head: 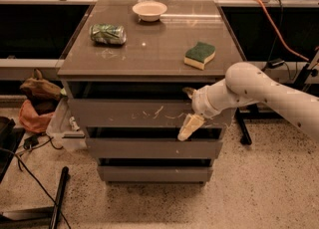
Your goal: Open top drawer
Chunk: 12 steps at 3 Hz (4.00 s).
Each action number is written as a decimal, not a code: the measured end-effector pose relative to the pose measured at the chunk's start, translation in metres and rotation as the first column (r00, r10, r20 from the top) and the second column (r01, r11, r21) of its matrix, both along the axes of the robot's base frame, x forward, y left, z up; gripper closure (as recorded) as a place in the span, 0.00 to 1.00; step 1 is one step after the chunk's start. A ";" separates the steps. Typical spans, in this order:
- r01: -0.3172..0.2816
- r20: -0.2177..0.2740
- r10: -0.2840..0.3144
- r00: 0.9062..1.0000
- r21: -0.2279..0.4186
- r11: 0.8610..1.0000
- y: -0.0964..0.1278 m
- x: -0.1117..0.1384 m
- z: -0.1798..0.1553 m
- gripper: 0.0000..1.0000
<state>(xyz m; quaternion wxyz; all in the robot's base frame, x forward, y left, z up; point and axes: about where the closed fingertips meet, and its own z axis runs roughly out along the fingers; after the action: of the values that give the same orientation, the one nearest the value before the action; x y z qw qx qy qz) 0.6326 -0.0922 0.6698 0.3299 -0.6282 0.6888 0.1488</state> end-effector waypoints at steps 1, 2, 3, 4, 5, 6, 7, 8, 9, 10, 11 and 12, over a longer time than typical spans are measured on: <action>0.000 0.000 0.000 1.000 0.000 1.000 0.000 0.000 0.000 0.00; -0.024 -0.026 0.024 0.999 0.013 1.000 0.010 0.000 -0.011 0.00; -0.053 -0.068 0.055 0.996 0.029 0.998 0.023 -0.014 -0.020 0.00; -0.053 -0.068 0.055 0.996 0.029 0.998 0.023 -0.014 -0.015 0.00; -0.056 -0.088 0.059 0.994 0.033 0.998 0.025 -0.042 -0.010 0.00; -0.056 -0.088 0.059 0.994 0.033 0.998 0.025 -0.042 -0.010 0.00; -0.081 -0.102 0.081 0.992 -0.002 0.997 0.034 -0.048 -0.006 0.00; -0.127 -0.131 0.125 0.983 -0.011 0.992 0.046 -0.078 0.006 0.00; -0.166 -0.159 0.166 0.973 0.018 0.986 0.052 -0.119 0.018 0.00; -0.173 -0.160 0.179 0.971 0.051 0.984 0.051 -0.142 0.027 0.00; -0.171 -0.160 0.177 0.971 0.054 0.984 0.050 -0.143 0.027 0.00; -0.157 -0.136 0.161 0.977 0.044 0.987 0.038 -0.116 0.016 0.00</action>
Offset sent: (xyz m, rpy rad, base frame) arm 0.0015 0.0205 -0.0231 0.0298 0.0573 0.0504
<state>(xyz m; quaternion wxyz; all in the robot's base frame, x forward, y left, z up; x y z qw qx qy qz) 0.5169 -0.0545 0.6857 0.2782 -0.6638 0.6551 0.2296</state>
